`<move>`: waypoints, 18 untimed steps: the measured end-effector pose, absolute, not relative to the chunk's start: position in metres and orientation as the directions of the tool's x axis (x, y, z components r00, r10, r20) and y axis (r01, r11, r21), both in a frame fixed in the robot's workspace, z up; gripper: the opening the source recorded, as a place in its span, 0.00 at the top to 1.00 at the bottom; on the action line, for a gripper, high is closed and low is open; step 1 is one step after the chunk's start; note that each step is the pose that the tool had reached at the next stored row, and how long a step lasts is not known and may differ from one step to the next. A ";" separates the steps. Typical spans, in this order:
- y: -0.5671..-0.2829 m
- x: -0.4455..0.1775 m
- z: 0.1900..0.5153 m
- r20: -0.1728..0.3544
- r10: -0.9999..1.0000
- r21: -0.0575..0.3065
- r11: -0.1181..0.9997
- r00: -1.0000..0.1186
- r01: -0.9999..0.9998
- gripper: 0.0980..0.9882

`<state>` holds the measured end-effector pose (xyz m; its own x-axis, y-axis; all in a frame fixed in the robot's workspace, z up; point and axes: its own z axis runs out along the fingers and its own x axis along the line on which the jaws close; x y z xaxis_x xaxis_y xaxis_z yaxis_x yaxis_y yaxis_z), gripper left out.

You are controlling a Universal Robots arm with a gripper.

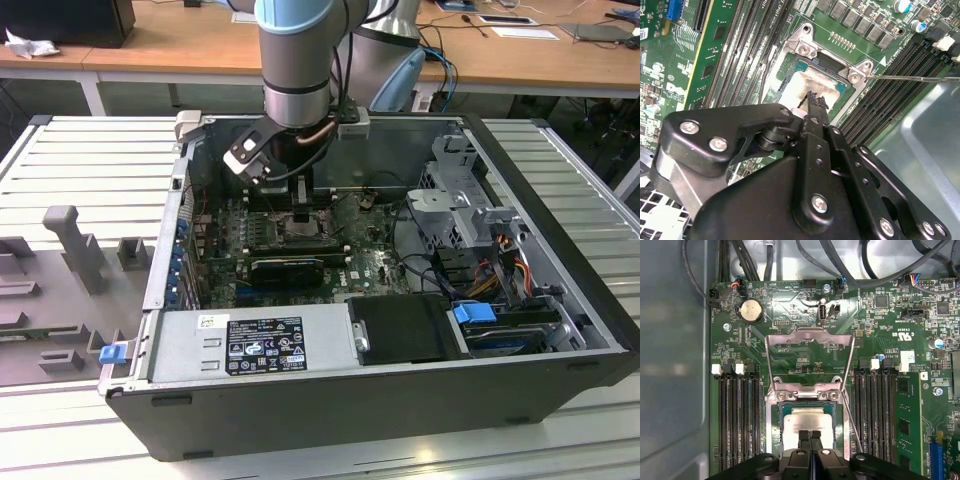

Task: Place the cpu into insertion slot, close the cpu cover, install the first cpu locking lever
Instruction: 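Place the cpu into insertion slot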

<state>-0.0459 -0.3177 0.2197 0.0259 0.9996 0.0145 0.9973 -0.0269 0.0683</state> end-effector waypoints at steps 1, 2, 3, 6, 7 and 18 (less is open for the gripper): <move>-0.318 -0.046 0.220 0.014 1.000 0.068 -0.027 0.026 0.997 0.99; -0.318 -0.046 0.220 0.014 1.000 0.068 -0.027 0.026 0.997 0.99; -0.318 -0.046 0.221 0.014 1.000 0.068 -0.027 0.026 0.997 0.99; -0.318 -0.046 0.221 0.014 1.000 0.068 -0.027 0.026 0.997 0.99; -0.318 -0.046 0.222 0.014 1.000 0.068 -0.027 0.026 0.997 0.99; -0.318 -0.046 0.228 0.014 1.000 0.068 -0.027 0.026 0.997 0.99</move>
<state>-0.0459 -0.3178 0.2279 0.0260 0.9996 0.0144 0.9973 -0.0270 0.0683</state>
